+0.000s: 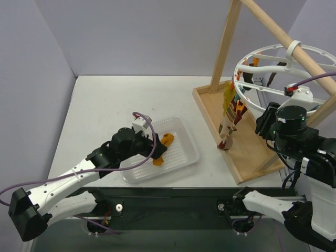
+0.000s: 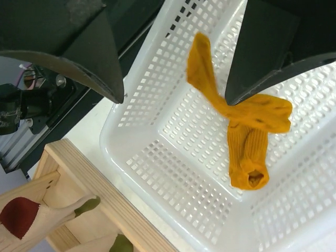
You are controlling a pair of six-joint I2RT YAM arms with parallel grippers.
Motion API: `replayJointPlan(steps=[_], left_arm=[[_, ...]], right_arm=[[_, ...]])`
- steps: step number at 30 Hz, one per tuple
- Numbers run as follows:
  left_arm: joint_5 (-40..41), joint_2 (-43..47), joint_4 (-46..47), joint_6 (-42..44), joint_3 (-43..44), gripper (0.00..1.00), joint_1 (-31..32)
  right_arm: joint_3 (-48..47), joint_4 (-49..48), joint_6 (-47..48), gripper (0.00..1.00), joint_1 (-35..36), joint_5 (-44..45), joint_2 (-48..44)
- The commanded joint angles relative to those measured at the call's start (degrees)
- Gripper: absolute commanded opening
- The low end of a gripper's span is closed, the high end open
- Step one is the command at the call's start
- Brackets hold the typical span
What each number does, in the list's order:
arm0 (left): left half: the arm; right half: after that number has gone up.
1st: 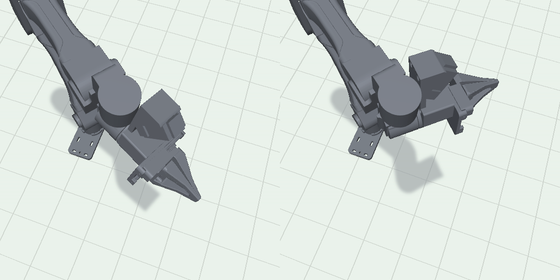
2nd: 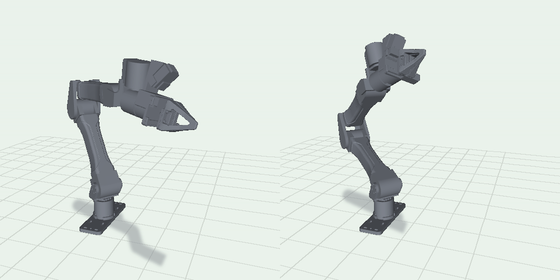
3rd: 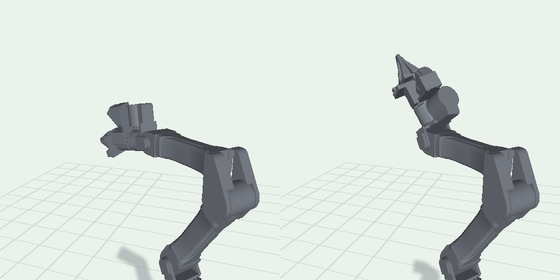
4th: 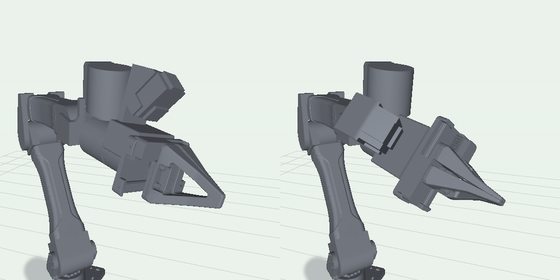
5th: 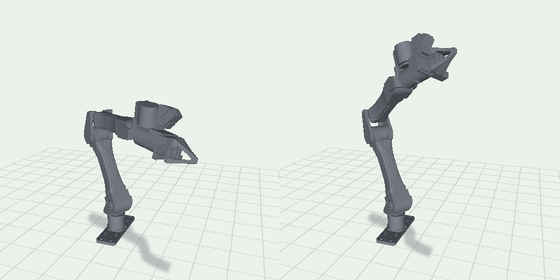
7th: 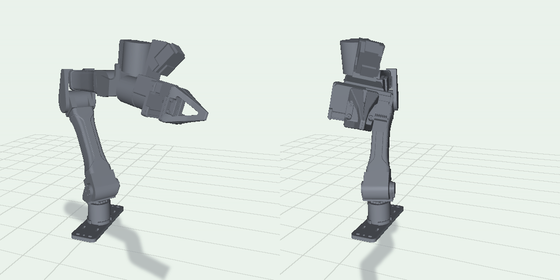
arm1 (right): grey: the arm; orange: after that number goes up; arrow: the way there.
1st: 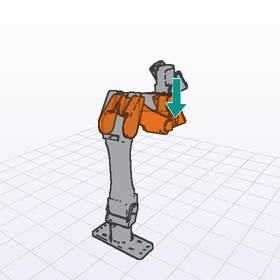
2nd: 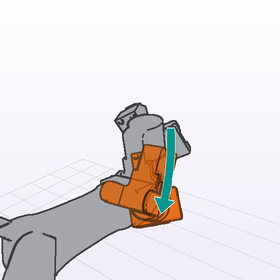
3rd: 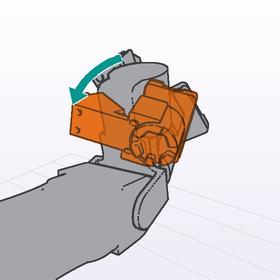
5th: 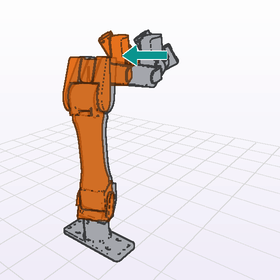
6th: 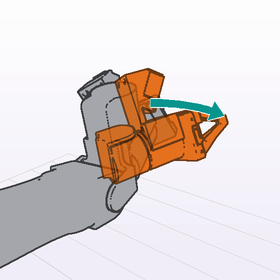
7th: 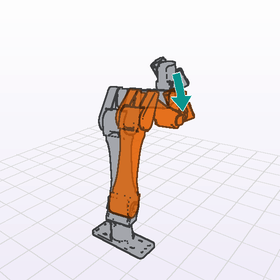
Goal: Remove the socks clipped to the hanger
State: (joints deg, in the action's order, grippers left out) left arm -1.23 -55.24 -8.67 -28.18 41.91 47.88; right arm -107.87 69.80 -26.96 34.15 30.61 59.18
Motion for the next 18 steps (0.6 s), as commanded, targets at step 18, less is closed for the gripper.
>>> replayJointPlan(steps=[18], left_arm=[[-5.73, -6.27, 30.97, 7.52, 4.58, 0.97, 11.08]], right_arm=[[-5.32, 4.9, -1.52, 0.0, -0.14, -4.33, 0.76]])
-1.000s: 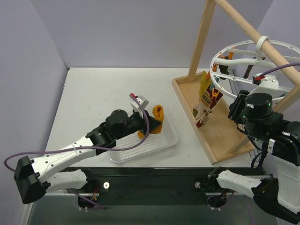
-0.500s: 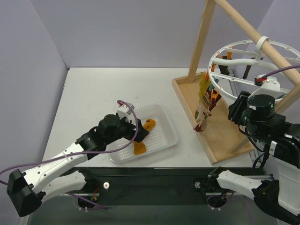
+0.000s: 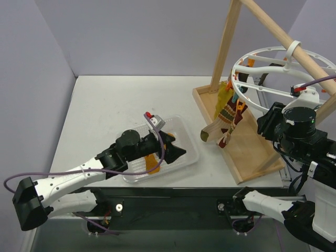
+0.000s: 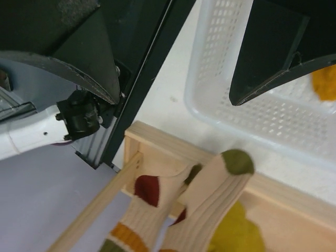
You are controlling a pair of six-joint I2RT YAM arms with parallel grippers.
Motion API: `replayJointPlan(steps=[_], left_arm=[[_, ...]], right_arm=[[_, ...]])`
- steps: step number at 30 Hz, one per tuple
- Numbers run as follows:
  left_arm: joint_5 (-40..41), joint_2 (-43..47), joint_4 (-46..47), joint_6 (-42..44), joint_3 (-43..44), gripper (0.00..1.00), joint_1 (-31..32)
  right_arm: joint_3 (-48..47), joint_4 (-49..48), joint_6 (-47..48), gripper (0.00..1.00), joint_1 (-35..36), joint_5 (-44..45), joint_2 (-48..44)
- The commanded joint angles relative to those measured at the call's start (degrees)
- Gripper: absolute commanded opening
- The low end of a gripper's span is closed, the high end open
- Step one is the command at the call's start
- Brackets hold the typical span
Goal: Remove the socks clipped to the hanger
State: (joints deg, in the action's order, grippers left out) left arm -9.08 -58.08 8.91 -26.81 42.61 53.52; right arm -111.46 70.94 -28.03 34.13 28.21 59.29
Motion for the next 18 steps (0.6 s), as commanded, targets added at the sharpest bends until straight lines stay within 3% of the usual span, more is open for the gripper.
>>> replayJointPlan(steps=[1, 5, 18], left_arm=[[2.66, -4.57, 17.42, 7.28, 4.23, 0.97, 7.98], [1.7, -13.86, 27.21, 10.89, 8.17, 0.97, 10.38], [3.27, -34.1, 31.69, 15.47, 25.14, 0.97, 15.12]], right_arm=[[-2.09, 3.86, -0.62, 0.0, -0.12, -2.36, 0.74], [-1.4, 3.86, -0.97, 0.0, -0.12, -2.98, -0.22], [-1.48, 4.47, -1.32, 0.0, -0.29, -3.25, -1.37]])
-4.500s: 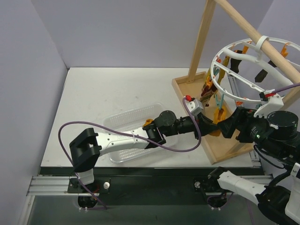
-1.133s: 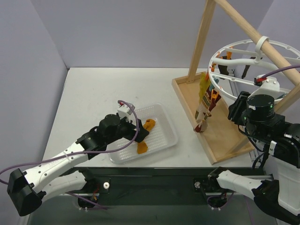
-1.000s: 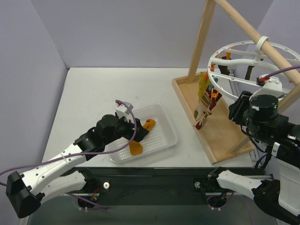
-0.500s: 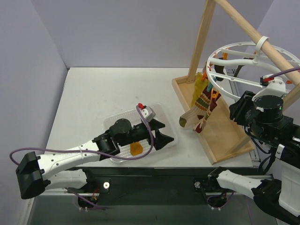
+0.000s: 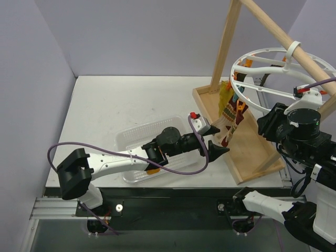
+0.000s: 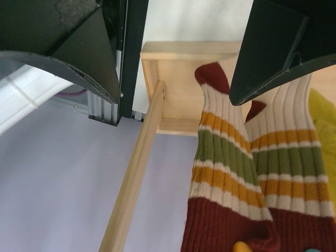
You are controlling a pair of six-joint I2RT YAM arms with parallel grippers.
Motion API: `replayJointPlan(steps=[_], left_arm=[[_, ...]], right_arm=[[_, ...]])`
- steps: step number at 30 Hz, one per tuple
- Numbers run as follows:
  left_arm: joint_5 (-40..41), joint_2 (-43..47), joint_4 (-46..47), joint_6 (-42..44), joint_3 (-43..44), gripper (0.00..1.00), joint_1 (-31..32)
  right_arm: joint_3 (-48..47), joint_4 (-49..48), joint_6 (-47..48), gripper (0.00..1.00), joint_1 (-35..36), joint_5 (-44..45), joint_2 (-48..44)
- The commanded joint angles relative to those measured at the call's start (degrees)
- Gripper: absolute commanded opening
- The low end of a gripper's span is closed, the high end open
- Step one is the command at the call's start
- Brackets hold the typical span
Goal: Remove the socks clipped to the hanger
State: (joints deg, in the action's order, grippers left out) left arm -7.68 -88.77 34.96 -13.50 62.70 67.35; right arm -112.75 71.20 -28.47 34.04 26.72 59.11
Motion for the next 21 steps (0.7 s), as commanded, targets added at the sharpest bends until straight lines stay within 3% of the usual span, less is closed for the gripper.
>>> replayJointPlan(steps=[1, 8, 11, 12, 13, 16, 18, 20, 21], left_arm=[[3.36, -5.08, 6.52, 2.85, 5.5, 0.97, 1.46], [8.81, -13.35, 8.99, 2.16, 12.97, 0.97, 2.08], [10.14, -16.51, 9.08, 2.07, 16.04, 0.88, 1.99], [10.84, -16.96, 8.73, 2.24, 16.75, 0.82, 1.99], [10.93, -17.66, 8.46, 2.42, 17.19, 0.68, 2.08], [11.2, -18.02, 6.88, 2.42, 18.16, 0.41, 1.99], [10.85, -17.67, 5.47, 2.33, 18.34, 0.28, 2.08], [11.28, -16.88, 4.51, 2.25, 18.25, 0.02, 2.34], [11.37, -16.52, 4.24, 2.59, 17.9, 0.0, 2.52]], right_arm=[[-0.02, 4.12, -0.97, 0.0, -0.12, -1.93, -1.45], [-0.19, 4.21, -1.06, 0.02, -0.12, -3.08, -1.72], [-0.54, 4.12, -1.06, 0.04, -0.2, -3.16, -1.55], [-0.89, 4.3, -0.98, 0.05, -0.12, -3.43, -1.37], [-1.15, 4.3, -0.97, 0.06, -0.2, -4.3, -1.19], [-0.9, 4.65, -1.15, 0.08, -0.2, -4.57, -1.8], [-0.19, 4.56, -1.41, 0.09, -0.12, -4.4, -2.24], [-0.63, 5.0, -1.24, 0.1, -0.2, -4.31, -2.42], [-1.06, 5.35, -1.06, 0.11, -0.2, -4.4, -2.34]])
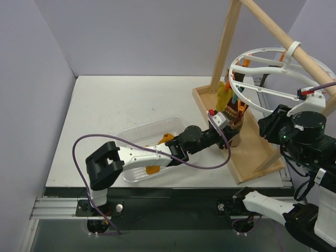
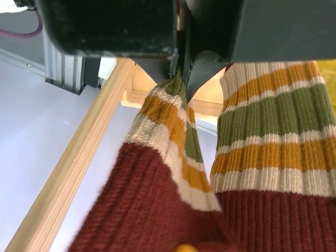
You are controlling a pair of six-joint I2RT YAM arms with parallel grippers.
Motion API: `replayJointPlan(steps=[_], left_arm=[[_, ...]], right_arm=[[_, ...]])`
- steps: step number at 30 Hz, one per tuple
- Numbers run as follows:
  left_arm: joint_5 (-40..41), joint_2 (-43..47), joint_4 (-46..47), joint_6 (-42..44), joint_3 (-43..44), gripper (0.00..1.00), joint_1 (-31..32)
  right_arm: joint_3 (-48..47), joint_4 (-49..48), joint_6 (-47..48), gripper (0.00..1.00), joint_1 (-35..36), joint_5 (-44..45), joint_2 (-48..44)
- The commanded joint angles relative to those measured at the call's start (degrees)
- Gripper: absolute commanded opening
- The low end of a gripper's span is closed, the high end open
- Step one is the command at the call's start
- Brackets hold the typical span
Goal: Remove the socks clipped to the hanger
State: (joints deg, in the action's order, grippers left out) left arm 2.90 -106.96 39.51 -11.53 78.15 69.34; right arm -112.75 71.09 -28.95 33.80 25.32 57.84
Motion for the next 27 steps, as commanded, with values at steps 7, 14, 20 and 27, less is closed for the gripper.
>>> replayJointPlan(steps=[7, 14, 20, 27], left_arm=[[0.88, 6.4, -3.91, 1.42, 1.49, 0.0, 3.51], [0.27, 10.89, -6.55, 1.51, -1.06, 0.0, 7.21], [-0.87, 13.0, -8.66, 0.46, -1.6, 0.0, 8.09], [-2.19, 12.91, -9.62, 0.1, -1.07, 0.0, 8.79]], right_arm=[[-1.33, 9.41, -0.58, 0.29, 0.04, -4.75, -0.72], [2.18, 12.58, -1.9, 0.63, 0.04, -6.16, -3.79], [5.16, 13.02, -2.51, 0.83, -0.05, -12.72, -7.74], [3.42, 9.69, -3.04, 0.84, -0.05, -23.9, -11.35]])
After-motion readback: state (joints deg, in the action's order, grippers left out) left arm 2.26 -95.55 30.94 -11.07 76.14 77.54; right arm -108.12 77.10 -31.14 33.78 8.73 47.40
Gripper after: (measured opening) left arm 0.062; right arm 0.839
